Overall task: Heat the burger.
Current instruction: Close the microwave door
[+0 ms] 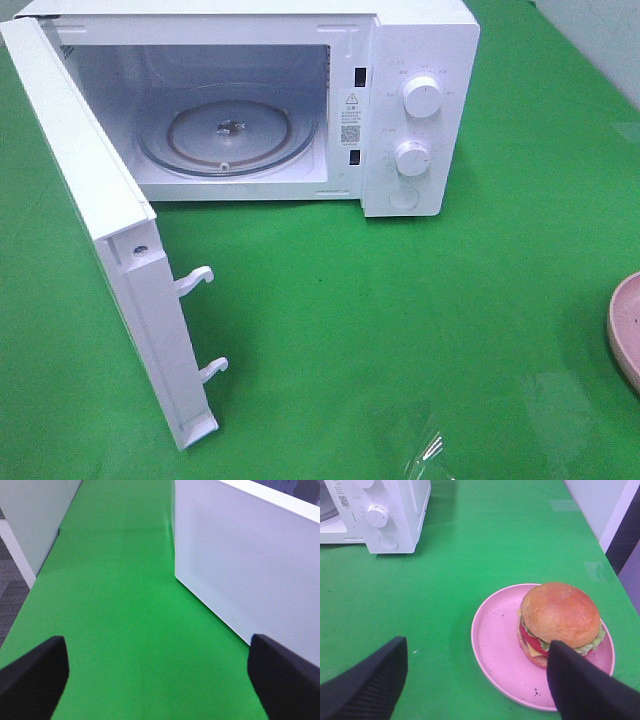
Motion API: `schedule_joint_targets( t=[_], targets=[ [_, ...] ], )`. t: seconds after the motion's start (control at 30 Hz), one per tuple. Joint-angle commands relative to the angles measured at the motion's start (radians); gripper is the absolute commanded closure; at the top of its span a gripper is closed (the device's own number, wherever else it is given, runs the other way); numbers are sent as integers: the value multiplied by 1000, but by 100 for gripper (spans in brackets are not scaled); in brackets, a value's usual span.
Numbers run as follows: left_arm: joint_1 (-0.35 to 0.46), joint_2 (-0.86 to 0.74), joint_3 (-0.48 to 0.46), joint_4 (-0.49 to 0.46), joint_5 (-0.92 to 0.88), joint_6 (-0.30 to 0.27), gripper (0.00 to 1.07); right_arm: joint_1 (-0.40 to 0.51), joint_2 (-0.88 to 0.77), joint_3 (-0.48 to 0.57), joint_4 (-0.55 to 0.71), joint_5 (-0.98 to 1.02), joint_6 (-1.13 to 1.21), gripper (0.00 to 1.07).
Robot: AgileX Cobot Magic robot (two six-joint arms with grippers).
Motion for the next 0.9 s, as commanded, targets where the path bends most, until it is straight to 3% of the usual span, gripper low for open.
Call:
schedule_joint_targets(
  t=[0.03, 0.07, 0.1, 0.13, 0.17, 0.2, 0.23, 0.27, 0.3, 0.33, 0.37, 0.43, 0.53, 0.57, 0.6, 0.67, 0.77, 0.9],
  targets=[
    [3, 69, -6, 17, -91, -35, 40, -5, -26, 4, 6, -12, -11, 31],
    [3, 69, -6, 17, -91, -35, 40, -5, -26, 4, 6, -12, -11, 31],
    [3, 109, 1, 17, -164, -36, 53, -5, -26, 4, 6, -12, -11, 31],
    [3, 109, 1, 17, -164, -36, 53, -5, -26, 4, 6, -12, -11, 31],
    [3, 154, 13, 17, -251, -36, 69, -4, -25, 4, 6, -12, -11, 31],
    [3, 154, 13, 17, -251, -36, 69, -4, -25, 4, 6, -12, -11, 31],
    [3, 199, 27, 11, -324, -36, 85, -4, -25, 4, 6, -12, -11, 31],
    [3, 240, 39, 11, -379, -36, 92, -4, -25, 4, 6, -12, -11, 31],
    [3, 240, 39, 11, -379, -36, 92, -4, -25, 4, 6, -12, -11, 31],
    [3, 263, 47, 17, -403, -36, 106, -4, -25, 4, 6, -12, -11, 31],
    [3, 263, 47, 17, -403, -36, 106, -4, -25, 4, 6, -12, -11, 31],
    [3, 348, 98, 17, -574, -32, 106, -4, -25, 4, 6, -12, -11, 31],
    [3, 372, 114, 17, -620, -32, 106, -4, -25, 4, 6, -12, -11, 31],
    [3, 421, 159, 17, -752, -32, 106, -4, -25, 4, 6, -12, -11, 31],
    [3, 421, 159, 17, -752, -32, 106, -4, -25, 4, 6, -12, -11, 31],
    [3, 515, 260, 17, -1040, -32, 106, -4, -25, 4, 6, -12, -12, 31],
    [3, 543, 284, 17, -1112, -33, 106, -4, -25, 4, 6, -12, -11, 31],
    [-1, 724, 334, 25, -1372, -65, 106, -4, -25, 4, 6, -12, -11, 31]
  ],
)
